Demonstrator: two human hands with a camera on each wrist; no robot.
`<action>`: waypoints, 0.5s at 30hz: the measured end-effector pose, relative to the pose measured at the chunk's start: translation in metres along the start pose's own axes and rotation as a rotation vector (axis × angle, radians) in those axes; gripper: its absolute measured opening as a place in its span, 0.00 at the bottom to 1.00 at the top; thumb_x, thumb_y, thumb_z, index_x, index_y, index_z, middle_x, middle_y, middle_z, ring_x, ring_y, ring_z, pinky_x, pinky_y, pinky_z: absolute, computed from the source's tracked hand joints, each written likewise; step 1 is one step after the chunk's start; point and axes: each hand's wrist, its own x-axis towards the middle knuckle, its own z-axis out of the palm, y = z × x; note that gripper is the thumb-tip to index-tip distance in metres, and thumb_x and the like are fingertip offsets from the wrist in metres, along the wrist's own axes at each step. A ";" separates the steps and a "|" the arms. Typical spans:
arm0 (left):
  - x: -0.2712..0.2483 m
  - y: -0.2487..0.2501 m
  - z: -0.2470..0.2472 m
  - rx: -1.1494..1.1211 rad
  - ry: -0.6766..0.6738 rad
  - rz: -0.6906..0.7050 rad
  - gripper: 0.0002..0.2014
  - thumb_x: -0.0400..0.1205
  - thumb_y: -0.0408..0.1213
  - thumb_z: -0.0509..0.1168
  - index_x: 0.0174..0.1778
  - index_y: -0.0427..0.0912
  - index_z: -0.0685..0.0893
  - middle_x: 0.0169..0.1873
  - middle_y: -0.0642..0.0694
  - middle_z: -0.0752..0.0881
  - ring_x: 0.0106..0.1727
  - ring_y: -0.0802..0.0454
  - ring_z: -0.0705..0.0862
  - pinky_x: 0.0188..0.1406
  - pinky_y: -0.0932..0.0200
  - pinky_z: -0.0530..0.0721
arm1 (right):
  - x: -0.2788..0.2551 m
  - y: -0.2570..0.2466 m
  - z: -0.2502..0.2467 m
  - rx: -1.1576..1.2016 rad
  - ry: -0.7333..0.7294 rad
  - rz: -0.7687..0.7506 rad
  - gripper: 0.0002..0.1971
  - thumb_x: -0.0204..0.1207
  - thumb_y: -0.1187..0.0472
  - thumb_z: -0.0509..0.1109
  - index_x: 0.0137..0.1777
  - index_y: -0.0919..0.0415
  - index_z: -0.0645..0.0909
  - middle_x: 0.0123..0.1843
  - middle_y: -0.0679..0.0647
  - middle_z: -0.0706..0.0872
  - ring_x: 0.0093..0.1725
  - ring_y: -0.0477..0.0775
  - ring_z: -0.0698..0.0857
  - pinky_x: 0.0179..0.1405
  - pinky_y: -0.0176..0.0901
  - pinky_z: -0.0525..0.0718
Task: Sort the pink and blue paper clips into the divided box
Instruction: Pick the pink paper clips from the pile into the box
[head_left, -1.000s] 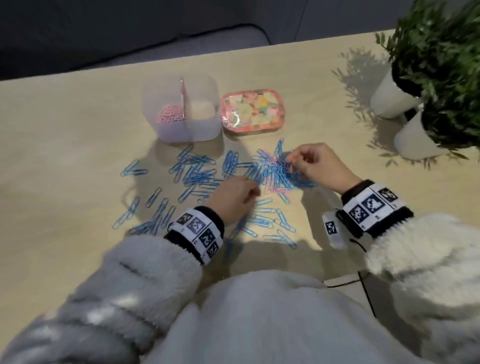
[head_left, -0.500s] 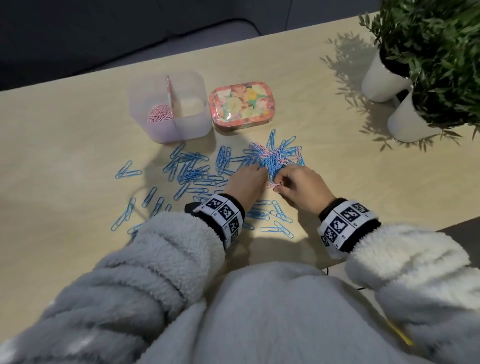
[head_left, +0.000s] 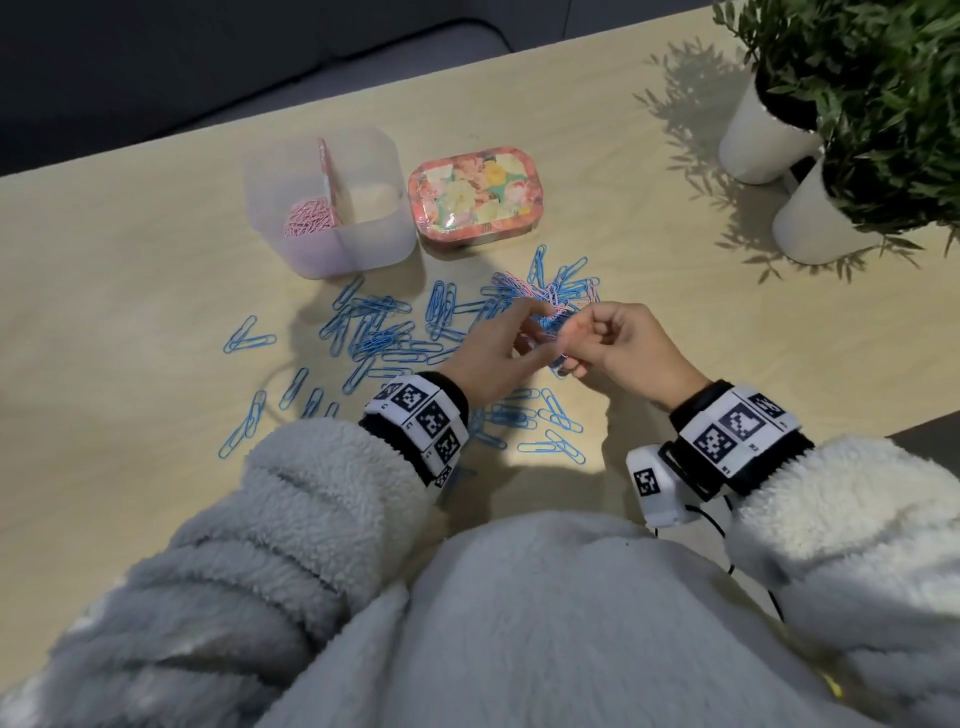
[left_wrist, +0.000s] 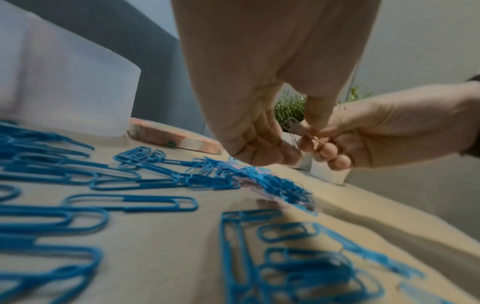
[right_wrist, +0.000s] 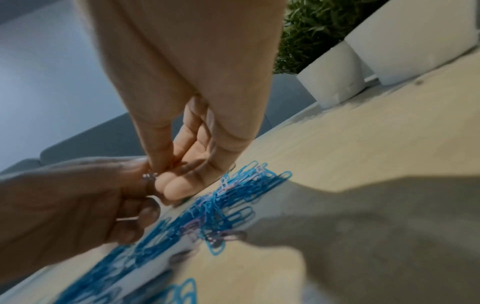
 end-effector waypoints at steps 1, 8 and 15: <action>0.002 0.000 -0.001 -0.036 0.000 0.001 0.11 0.81 0.39 0.63 0.58 0.42 0.79 0.37 0.54 0.82 0.36 0.59 0.80 0.38 0.69 0.76 | 0.002 -0.002 0.001 0.011 0.012 0.004 0.07 0.73 0.75 0.69 0.38 0.65 0.81 0.21 0.48 0.85 0.22 0.41 0.83 0.25 0.32 0.84; 0.006 -0.020 -0.022 -0.286 0.169 -0.196 0.14 0.85 0.35 0.55 0.35 0.48 0.79 0.31 0.50 0.76 0.32 0.56 0.73 0.32 0.61 0.70 | 0.004 0.016 -0.002 -0.763 0.087 0.044 0.09 0.69 0.61 0.74 0.29 0.55 0.80 0.32 0.55 0.87 0.34 0.51 0.84 0.42 0.45 0.81; 0.005 -0.011 -0.027 -0.720 0.148 -0.408 0.17 0.83 0.41 0.60 0.28 0.42 0.72 0.20 0.51 0.79 0.25 0.56 0.82 0.28 0.64 0.85 | 0.000 0.026 0.005 -0.858 0.027 0.001 0.09 0.70 0.61 0.72 0.31 0.54 0.76 0.35 0.50 0.82 0.40 0.57 0.80 0.40 0.45 0.75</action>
